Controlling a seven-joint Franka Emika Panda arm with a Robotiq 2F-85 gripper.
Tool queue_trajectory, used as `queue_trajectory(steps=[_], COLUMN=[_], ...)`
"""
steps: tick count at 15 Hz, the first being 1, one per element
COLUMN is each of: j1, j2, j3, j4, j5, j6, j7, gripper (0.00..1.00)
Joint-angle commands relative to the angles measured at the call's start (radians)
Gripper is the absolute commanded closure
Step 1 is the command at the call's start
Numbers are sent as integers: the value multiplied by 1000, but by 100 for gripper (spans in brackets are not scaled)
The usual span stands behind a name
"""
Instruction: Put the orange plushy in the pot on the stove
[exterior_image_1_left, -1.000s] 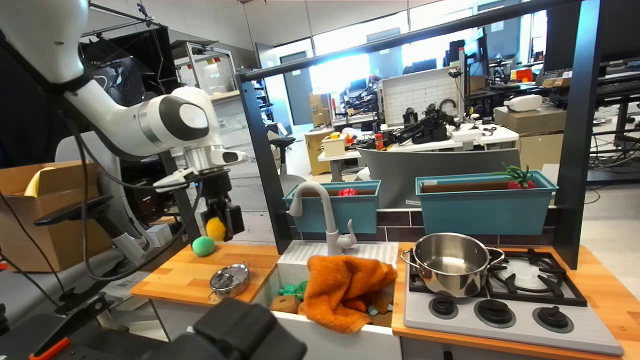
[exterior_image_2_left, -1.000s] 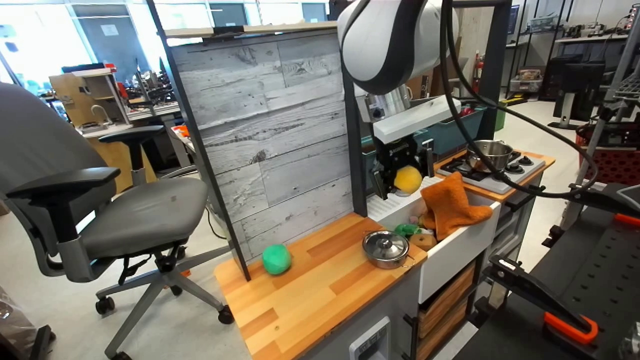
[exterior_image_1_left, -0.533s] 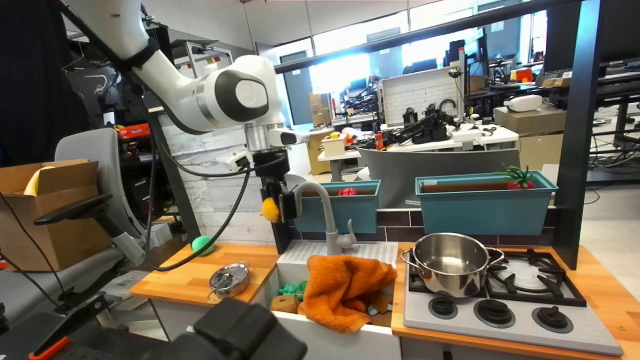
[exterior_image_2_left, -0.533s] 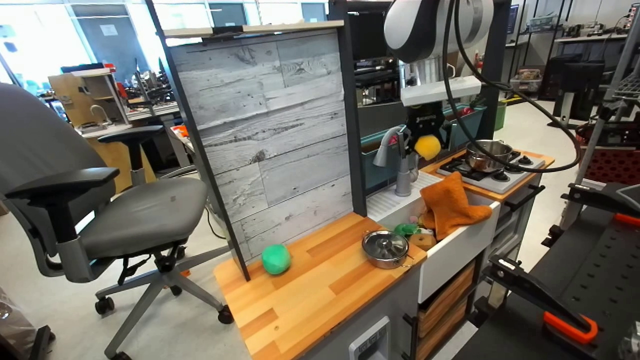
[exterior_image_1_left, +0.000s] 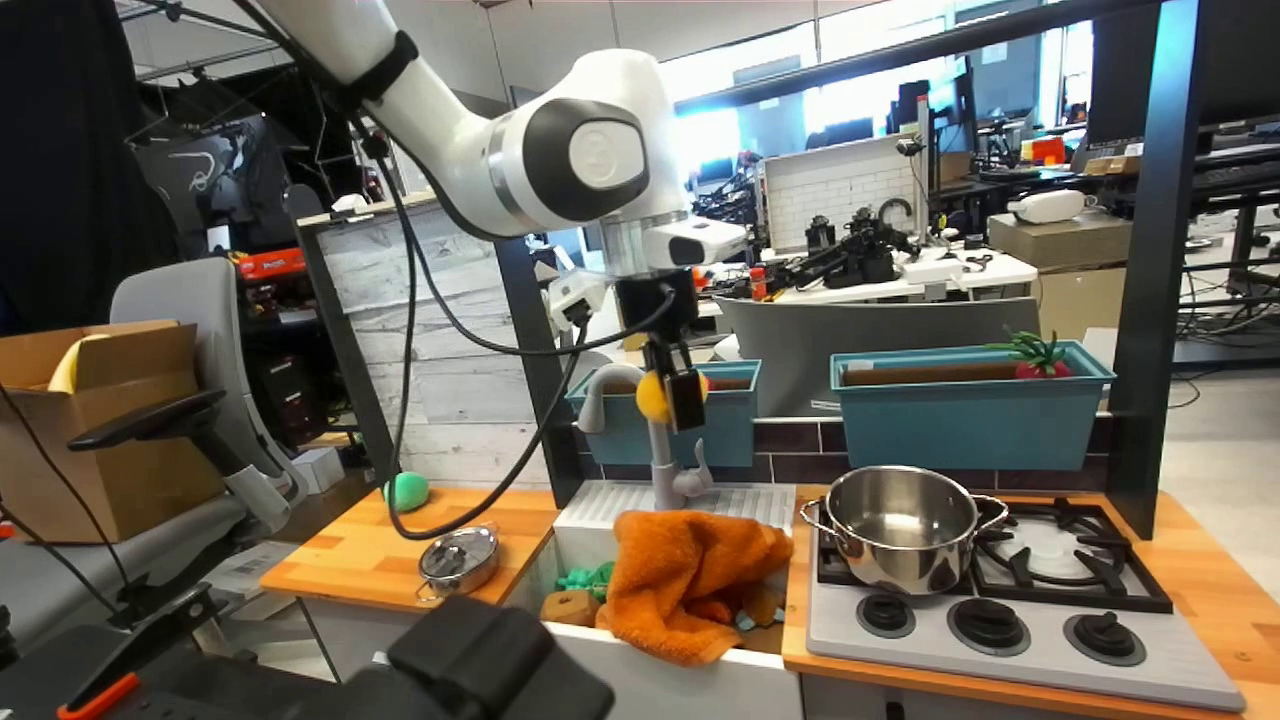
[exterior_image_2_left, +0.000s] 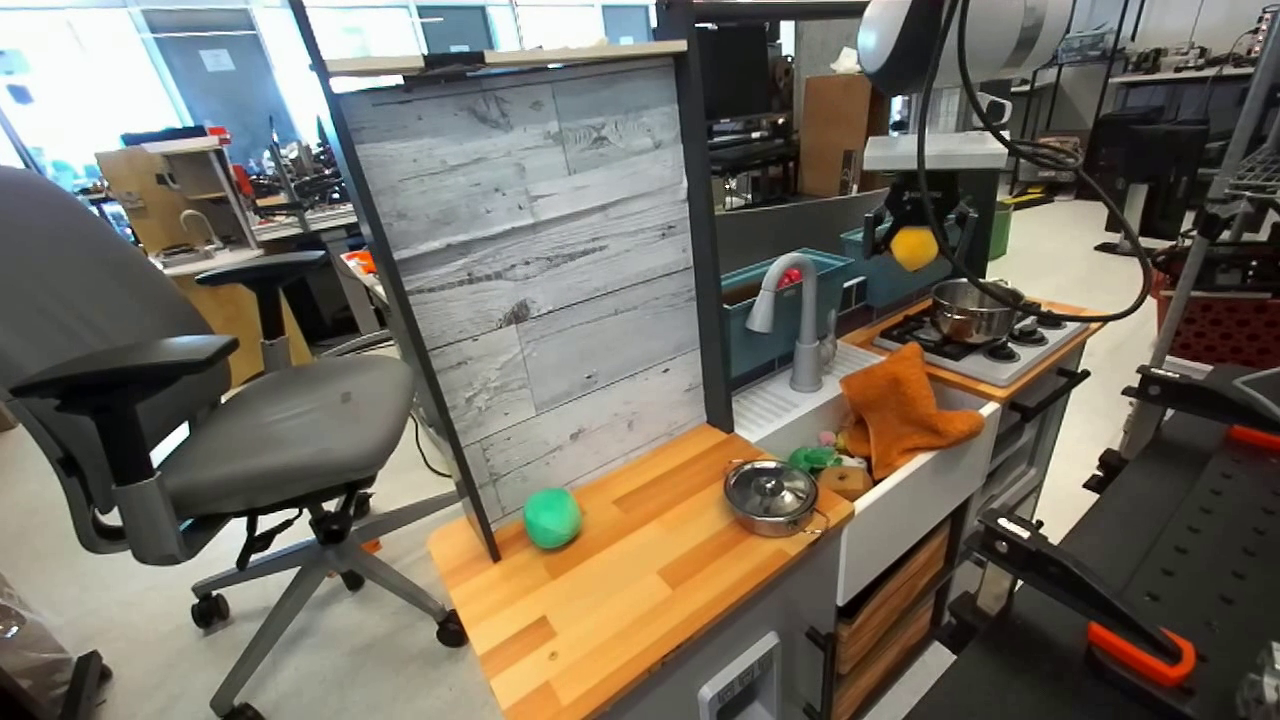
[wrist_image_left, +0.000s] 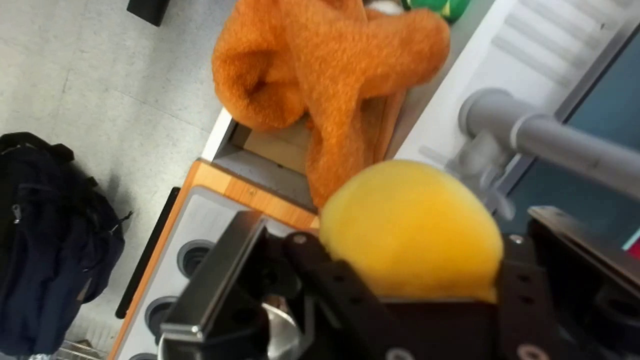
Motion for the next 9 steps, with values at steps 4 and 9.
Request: queue_trajectory(steps=[4,9], j1=[0,-4], j2=[157,320], j3=[-125,-209], j4=[179,339], j5=[-12,-42], j6=[98,43], j7=[273,556], gripper=[100,100])
